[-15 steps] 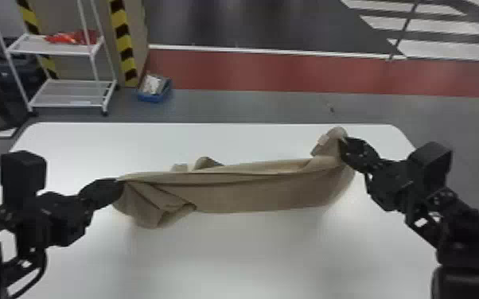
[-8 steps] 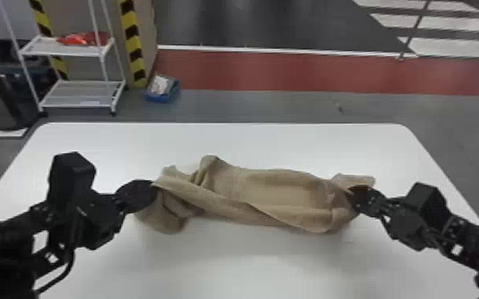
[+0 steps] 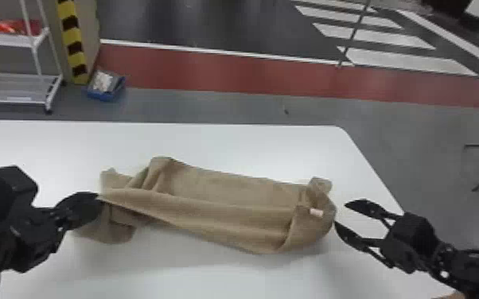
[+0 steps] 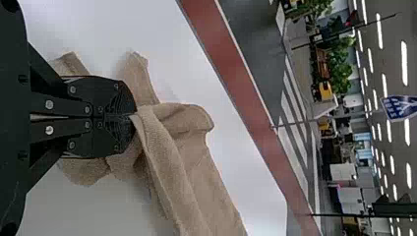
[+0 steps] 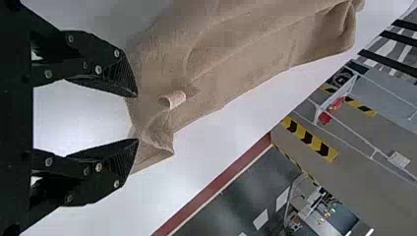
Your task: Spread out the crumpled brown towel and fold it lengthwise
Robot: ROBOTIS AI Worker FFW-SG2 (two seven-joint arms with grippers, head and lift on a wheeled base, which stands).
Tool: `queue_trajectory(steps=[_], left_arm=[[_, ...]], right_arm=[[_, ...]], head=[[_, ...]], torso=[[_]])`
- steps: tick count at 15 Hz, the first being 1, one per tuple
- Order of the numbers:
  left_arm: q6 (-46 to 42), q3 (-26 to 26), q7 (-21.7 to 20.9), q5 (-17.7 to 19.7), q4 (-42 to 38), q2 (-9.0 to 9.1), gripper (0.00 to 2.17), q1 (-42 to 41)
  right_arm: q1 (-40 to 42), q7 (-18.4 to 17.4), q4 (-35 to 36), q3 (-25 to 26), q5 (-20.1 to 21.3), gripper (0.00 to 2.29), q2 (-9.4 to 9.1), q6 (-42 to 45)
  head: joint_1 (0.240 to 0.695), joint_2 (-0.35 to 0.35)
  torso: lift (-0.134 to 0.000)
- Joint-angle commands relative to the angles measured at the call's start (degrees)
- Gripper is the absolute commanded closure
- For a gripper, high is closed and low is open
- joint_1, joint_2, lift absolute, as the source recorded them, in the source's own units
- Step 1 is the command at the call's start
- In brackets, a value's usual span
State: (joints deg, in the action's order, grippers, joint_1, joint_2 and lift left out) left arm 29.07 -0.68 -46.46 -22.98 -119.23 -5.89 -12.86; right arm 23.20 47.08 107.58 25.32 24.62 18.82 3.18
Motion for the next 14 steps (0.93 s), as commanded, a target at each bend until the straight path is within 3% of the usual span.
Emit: queue_trajectory(steps=[1,5,7,11,14], left_arm=[[-1.0,0.7,-0.3,-0.6,0.1,-0.26,2.15,-0.8],[-2.6,1.5,-2.1,-0.8,-1.0,-0.61,2.15,-2.5],[-5.2,4.5,-2.2,-4.2,-2.8,-0.61,2.15,-4.1],[-4.9,11.6,-2.2,-9.0,-7.2,1.59,2.15,-4.7],[-4.1,14.2,-2.2,-11.6,-7.9,2.91,2.15,-4.7]], right_arm=[[1.4,0.0,1.8,-0.2,4.0,0.06,0.43,2.0],[1.9,0.0,3.3,0.3,4.5,0.08,0.16,2.1],[1.7,-0.1,4.3,0.7,3.8,0.09,-0.27,2.1],[0.7,0.0,8.3,-3.0,2.8,0.09,-3.18,0.7],[-0.8,1.3,12.3,-10.8,3.6,0.10,-6.78,-1.7]], head=[[0.695,-0.278],[0.695,-0.291],[0.695,-0.301],[0.695,-0.350],[0.695,-0.339]], torso=[[-0.124],[-0.124],[-0.124],[-0.124],[-0.124]])
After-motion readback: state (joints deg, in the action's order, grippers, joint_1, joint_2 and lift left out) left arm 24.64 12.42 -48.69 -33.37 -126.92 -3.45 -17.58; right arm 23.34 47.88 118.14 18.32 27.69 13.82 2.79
